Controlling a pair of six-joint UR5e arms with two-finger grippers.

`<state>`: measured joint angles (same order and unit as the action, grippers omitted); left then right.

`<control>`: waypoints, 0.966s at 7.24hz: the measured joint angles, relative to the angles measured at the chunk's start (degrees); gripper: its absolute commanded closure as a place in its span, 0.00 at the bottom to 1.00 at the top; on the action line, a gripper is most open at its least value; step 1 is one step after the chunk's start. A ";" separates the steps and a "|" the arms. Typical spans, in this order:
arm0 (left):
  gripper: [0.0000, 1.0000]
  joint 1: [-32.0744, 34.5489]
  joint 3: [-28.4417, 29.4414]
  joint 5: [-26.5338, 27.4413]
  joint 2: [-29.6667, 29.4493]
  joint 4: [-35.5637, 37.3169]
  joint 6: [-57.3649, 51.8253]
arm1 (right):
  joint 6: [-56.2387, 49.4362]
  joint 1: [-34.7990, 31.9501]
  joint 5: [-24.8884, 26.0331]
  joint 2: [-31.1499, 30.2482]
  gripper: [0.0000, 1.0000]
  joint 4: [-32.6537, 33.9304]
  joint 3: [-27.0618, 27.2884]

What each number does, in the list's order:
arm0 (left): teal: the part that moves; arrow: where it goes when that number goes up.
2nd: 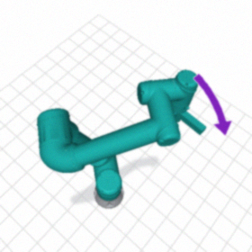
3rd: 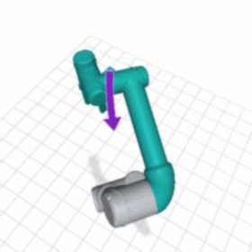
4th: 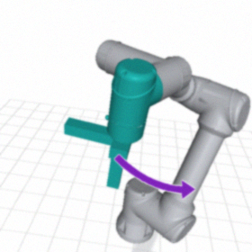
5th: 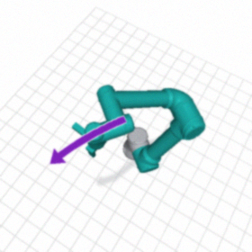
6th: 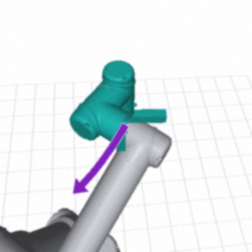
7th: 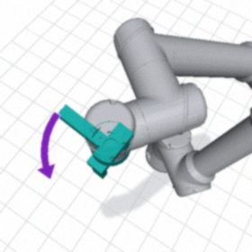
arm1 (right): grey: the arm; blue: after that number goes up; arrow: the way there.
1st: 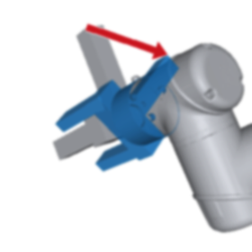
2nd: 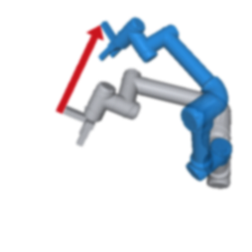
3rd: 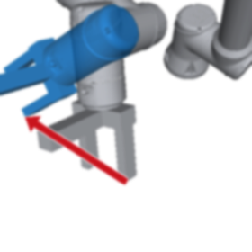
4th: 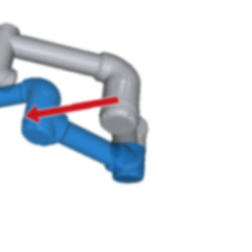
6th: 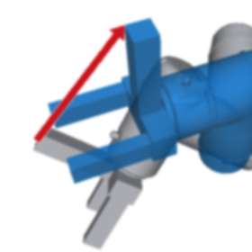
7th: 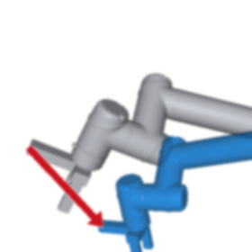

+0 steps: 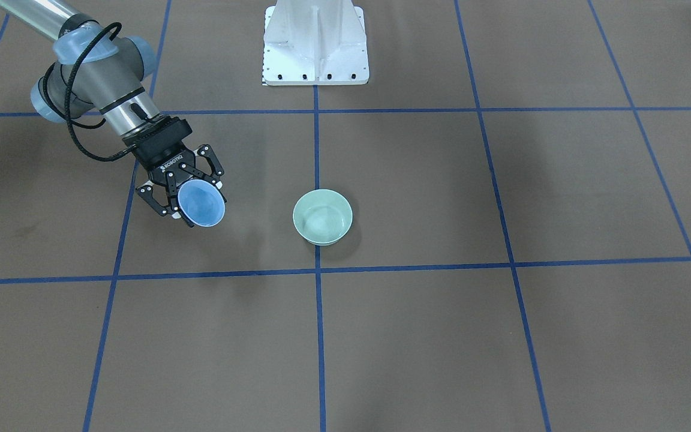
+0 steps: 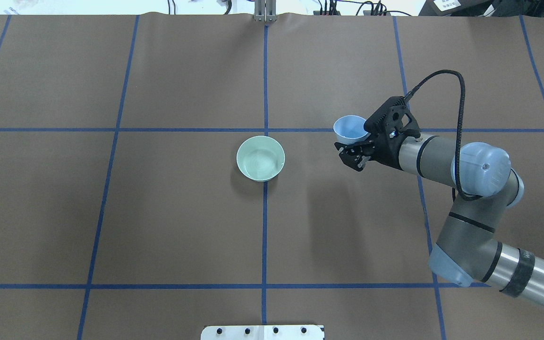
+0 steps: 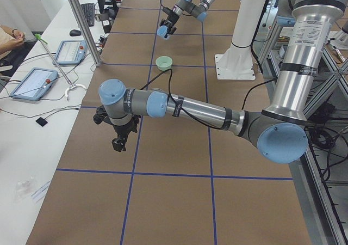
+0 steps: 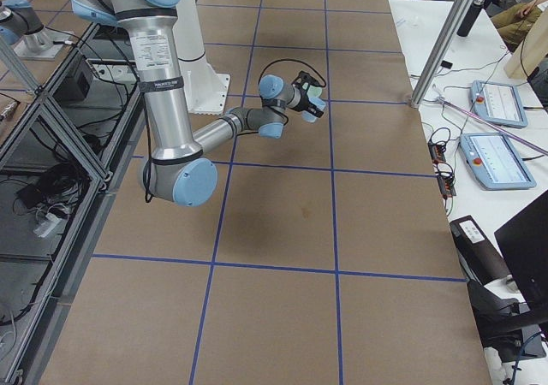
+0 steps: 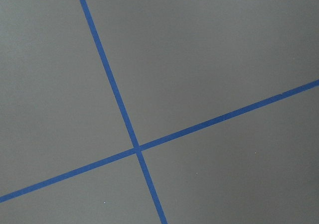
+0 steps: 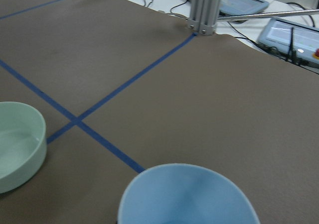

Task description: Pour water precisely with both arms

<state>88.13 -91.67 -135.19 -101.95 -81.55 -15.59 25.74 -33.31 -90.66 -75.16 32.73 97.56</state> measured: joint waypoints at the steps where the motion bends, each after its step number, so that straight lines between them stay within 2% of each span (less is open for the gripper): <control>1: 0.00 -0.02 0.05 -0.04 0.00 0.04 0.02 | -3.41 -0.04 -3.04 1.06 1.00 0.12 -0.12; 3: 0.00 0.01 0.08 -0.07 0.00 0.09 0.03 | -6.15 -0.14 -8.85 2.98 1.00 1.71 -0.57; 7: 0.00 0.00 0.22 -0.07 0.00 0.23 0.03 | -7.15 0.73 -11.19 8.99 1.00 12.84 -0.91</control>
<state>88.13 -91.45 -135.26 -101.95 -81.31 -15.56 18.59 -32.58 -101.85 -66.17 45.57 96.65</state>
